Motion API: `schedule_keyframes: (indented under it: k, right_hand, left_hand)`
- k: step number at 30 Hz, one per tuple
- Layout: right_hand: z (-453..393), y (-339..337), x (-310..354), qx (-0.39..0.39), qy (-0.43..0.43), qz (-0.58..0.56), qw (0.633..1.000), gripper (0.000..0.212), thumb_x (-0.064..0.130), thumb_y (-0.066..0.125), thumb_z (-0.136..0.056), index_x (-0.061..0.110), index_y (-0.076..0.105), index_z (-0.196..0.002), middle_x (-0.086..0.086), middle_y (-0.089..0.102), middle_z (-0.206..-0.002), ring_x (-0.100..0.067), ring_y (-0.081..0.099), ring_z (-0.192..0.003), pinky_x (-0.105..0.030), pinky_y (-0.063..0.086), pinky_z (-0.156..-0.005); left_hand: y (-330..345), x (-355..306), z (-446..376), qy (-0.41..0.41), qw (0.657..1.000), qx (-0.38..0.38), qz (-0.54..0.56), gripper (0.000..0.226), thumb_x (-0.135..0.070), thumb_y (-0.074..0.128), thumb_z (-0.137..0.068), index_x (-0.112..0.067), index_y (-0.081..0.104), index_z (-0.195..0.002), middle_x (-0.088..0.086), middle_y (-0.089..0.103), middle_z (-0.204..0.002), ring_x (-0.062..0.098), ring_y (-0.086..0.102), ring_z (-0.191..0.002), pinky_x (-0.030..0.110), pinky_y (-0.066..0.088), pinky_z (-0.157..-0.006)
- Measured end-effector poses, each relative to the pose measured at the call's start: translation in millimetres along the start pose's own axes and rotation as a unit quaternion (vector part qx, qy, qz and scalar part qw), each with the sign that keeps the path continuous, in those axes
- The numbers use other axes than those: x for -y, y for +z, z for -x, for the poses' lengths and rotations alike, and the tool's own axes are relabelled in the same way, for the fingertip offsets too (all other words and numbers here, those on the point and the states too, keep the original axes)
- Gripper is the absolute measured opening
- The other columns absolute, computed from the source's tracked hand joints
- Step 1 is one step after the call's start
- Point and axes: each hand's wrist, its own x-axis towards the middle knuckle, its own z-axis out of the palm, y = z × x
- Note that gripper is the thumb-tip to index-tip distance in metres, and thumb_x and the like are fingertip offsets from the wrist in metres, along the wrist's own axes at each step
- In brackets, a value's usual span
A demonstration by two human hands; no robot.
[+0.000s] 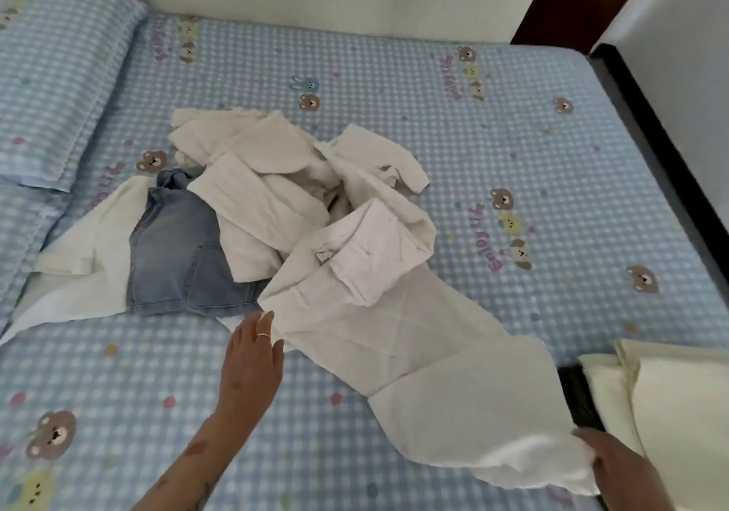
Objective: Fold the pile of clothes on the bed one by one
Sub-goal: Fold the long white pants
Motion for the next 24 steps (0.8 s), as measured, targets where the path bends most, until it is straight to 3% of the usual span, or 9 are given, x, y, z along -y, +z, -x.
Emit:
schedule_keyframes:
  k: [1, 2, 4, 8, 14, 16, 18, 20, 24]
  right_hand:
    - [3.5, 4.4, 19.5, 0.108, 0.041, -0.072, 0.991, 0.061, 0.018, 0.05, -0.066, 0.058, 0.051, -0.113, 0.017, 0.061, -0.126, -0.025, 0.065, -0.081, -0.002, 0.035, -0.086]
    - [0.4, 7.5, 23.0, 0.159, 0.087, -0.103, 0.978, 0.048, 0.012, 0.05, -0.074, 0.041, 0.062, -0.11, -0.001, 0.067, -0.119, -0.029, 0.066, -0.085, -0.018, 0.043, -0.083]
    - [-8.0, 19.8, 26.8, 0.198, 0.137, -0.088, 0.967, 0.03, 0.001, 0.053, -0.083, 0.012, 0.067, -0.108, -0.015, 0.069, -0.106, -0.032, 0.065, -0.087, -0.033, 0.047, -0.077]
    - [-24.3, 32.6, 40.6, 0.204, 0.154, -0.08, 0.963, 0.013, 0.004, 0.051, -0.088, 0.012, 0.059, -0.094, -0.008, 0.067, -0.08, -0.027, 0.059, -0.068, -0.038, 0.051, -0.066]
    - [-45.6, 62.6, 65.6, 0.226, 0.142, -0.035, 0.963, 0.007, 0.018, 0.046, -0.095, 0.019, 0.05, -0.101, 0.008, 0.054, -0.067, -0.016, 0.054, -0.059, -0.031, 0.047, -0.059]
    - [-53.4, 71.9, 72.9, 0.248, 0.151, -0.027, 0.957, 0.008, 0.019, 0.043, -0.096, 0.021, 0.046, -0.103, 0.008, 0.055, -0.07, -0.016, 0.055, -0.064, -0.032, 0.049, -0.064]
    - [-63.2, 74.5, 86.9, 0.266, 0.166, -0.049, 0.948, 0.014, 0.017, 0.043, -0.095, 0.022, 0.046, -0.108, 0.005, 0.062, -0.087, -0.019, 0.059, -0.074, -0.032, 0.049, -0.071]
    - [-69.3, 73.9, 106.2, 0.269, 0.167, -0.073, 0.946, 0.026, 0.016, 0.044, -0.094, 0.02, 0.047, -0.12, 0.001, 0.06, -0.109, -0.023, 0.06, -0.09, -0.033, 0.045, -0.076]
    - [-76.2, 64.2, 158.3, 0.253, 0.067, -0.057, 0.964, 0.049, 0.012, 0.046, -0.092, 0.016, 0.037, -0.14, -0.004, 0.045, -0.133, -0.022, 0.049, -0.117, -0.034, 0.041, -0.096]
  left_hand:
    - [6.7, -4.9, -1.7, 0.006, 1.0, 0.013, -0.008, 0.048, -0.002, 0.066, -0.082, 0.007, 0.051, -0.127, 0.027, 0.052, -0.127, 0.042, 0.049, -0.118, 0.051, 0.042, -0.1]
    - [13.7, -8.4, -3.2, 0.015, 0.999, 0.03, -0.016, 0.048, -0.003, 0.066, -0.083, 0.007, 0.051, -0.128, 0.027, 0.051, -0.128, 0.042, 0.048, -0.121, 0.052, 0.041, -0.102]
    - [26.7, -12.4, -5.1, 0.022, 0.998, 0.048, -0.024, 0.049, -0.004, 0.065, -0.084, 0.008, 0.05, -0.129, 0.028, 0.05, -0.131, 0.042, 0.045, -0.125, 0.053, 0.039, -0.104]
    - [39.5, -10.5, -19.9, -0.018, 0.997, 0.066, -0.018, 0.055, -0.008, 0.06, -0.088, 0.006, 0.039, -0.137, 0.029, 0.041, -0.139, 0.041, 0.036, -0.132, 0.051, 0.032, -0.109]
    - [45.1, 2.8, -77.4, -0.054, 0.996, 0.073, -0.016, 0.079, -0.02, 0.061, -0.089, 0.002, 0.013, -0.148, 0.028, 0.026, -0.148, 0.04, 0.03, -0.135, 0.047, 0.029, -0.11]
    - [50.6, 6.2, -92.3, -0.075, 0.99, 0.122, 0.0, 0.076, -0.023, 0.059, -0.091, -0.001, 0.014, -0.148, 0.022, 0.038, -0.143, 0.034, 0.038, -0.131, 0.044, 0.034, -0.106]
    - [54.7, 7.9, -97.2, -0.082, 0.986, 0.14, -0.021, 0.057, -0.022, 0.054, -0.093, -0.003, 0.034, -0.142, 0.018, 0.046, -0.133, 0.032, 0.046, -0.122, 0.043, 0.039, -0.1]
    - [55.5, 5.2, -94.5, -0.067, 0.988, 0.115, -0.073, 0.034, -0.021, 0.051, -0.094, -0.004, 0.057, -0.123, 0.016, 0.054, -0.119, 0.032, 0.05, -0.111, 0.041, 0.04, -0.095]
    - [44.2, -9.2, -69.9, -0.012, 0.996, 0.074, -0.053, 0.019, -0.015, 0.063, -0.088, -0.005, 0.067, -0.104, 0.012, 0.064, -0.104, 0.036, 0.052, -0.102, 0.044, 0.039, -0.087]
